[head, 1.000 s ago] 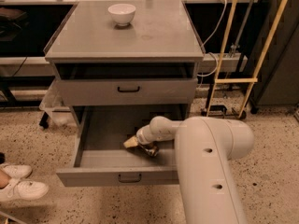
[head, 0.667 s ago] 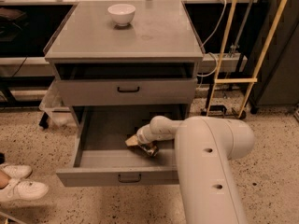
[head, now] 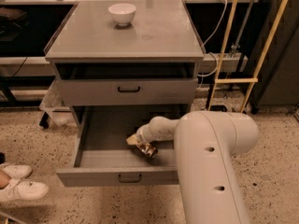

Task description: Pick orange can from middle drawer and place on counter

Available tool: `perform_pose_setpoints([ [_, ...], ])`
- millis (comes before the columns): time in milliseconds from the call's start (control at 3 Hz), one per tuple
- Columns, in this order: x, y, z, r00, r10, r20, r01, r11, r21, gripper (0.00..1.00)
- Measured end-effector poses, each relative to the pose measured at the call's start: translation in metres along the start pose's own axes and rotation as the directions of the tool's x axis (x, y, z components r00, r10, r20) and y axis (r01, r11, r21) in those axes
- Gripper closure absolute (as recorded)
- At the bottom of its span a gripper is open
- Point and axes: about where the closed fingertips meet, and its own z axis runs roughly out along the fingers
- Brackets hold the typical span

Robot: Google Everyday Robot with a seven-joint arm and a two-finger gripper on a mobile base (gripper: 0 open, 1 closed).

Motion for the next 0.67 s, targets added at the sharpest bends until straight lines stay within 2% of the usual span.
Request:
perform_pose_setpoints([
  [333, -0.058, -0.006, -0.046, 0.997, 0.041, 0.059, -0.050, 0.9880, 0.146, 1.00],
  [667, -0.091, -0.008, -0.071, 0.995, 0.015, 0.099, -0.036, 0.9759, 0.215, 1.00],
])
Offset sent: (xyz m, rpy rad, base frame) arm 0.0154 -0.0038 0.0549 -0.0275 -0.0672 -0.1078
